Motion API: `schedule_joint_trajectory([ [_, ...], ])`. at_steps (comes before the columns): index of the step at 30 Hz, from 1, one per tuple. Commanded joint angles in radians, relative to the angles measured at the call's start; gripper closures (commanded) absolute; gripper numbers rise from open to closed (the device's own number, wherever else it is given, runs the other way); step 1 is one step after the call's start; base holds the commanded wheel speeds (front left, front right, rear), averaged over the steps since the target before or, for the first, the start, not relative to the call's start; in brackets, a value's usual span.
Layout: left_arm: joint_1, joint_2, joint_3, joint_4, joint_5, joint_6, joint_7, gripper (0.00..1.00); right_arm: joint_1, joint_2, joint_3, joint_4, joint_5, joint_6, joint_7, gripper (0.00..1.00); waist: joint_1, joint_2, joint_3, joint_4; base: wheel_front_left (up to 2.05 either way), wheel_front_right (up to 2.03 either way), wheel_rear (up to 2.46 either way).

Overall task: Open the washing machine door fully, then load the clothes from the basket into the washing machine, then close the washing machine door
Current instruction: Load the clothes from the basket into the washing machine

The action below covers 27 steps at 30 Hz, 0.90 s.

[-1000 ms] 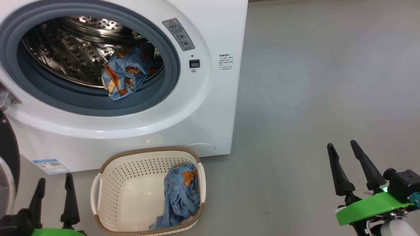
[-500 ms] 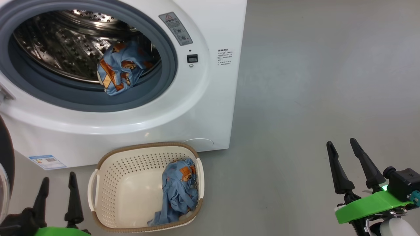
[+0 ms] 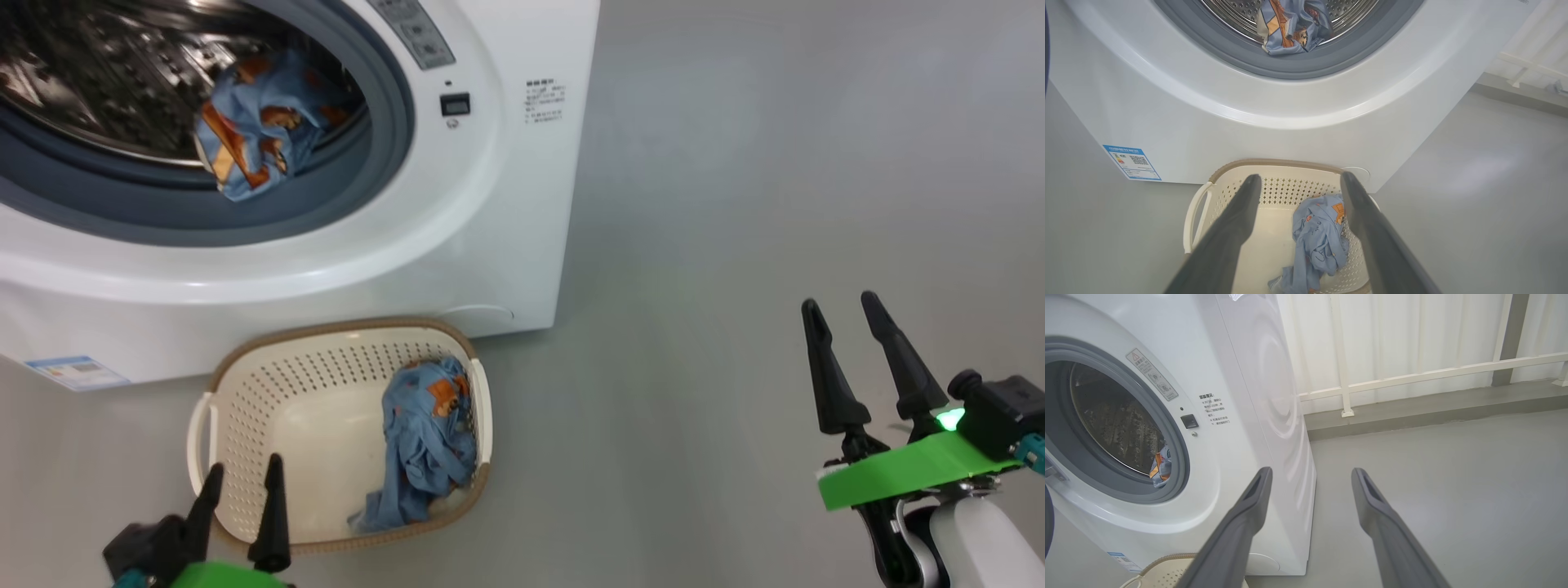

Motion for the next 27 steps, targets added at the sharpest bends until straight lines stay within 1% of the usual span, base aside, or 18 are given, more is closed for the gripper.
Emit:
schedule_joint_trajectory([
  [1,-0.051,0.020,0.013,0.009,-0.016,0.000,-0.007,0.00,-0.037,-0.001,0.016,-0.028,-0.007,0.006,-0.008,0.00,0.0000,0.0000,0.053,-0.022,0.00,0.00,0.00],
  [8,-0.151,0.040,-0.077,0.103,-0.054,0.000,-0.007,0.00,-0.092,0.022,0.015,-0.039,-0.014,0.006,-0.008,0.00,0.0000,0.0000,0.156,-0.048,0.00,0.00,0.00],
  [12,-0.220,0.062,-0.130,0.173,-0.078,0.000,-0.007,0.00,-0.125,0.037,0.018,-0.046,-0.017,0.006,-0.008,0.00,0.0000,0.0000,0.218,-0.068,0.00,0.00,0.00],
  [14,-0.239,0.067,-0.143,0.192,-0.086,0.000,-0.007,0.00,-0.133,0.041,0.018,-0.047,-0.017,0.006,-0.008,0.00,0.0000,0.0000,0.233,-0.073,0.00,0.00,0.00],
  [23,-0.409,0.118,-0.264,0.356,-0.177,0.000,-0.007,0.00,-0.207,0.074,0.024,-0.061,-0.017,0.006,-0.008,0.00,0.0000,0.0000,0.373,-0.121,0.00,0.00,0.00],
  [27,-0.480,0.132,-0.345,0.427,-0.232,0.000,-0.001,0.00,-0.232,0.086,0.027,-0.067,-0.018,0.006,-0.008,0.00,0.0000,0.0000,0.427,-0.138,0.00,0.00,0.00],
])
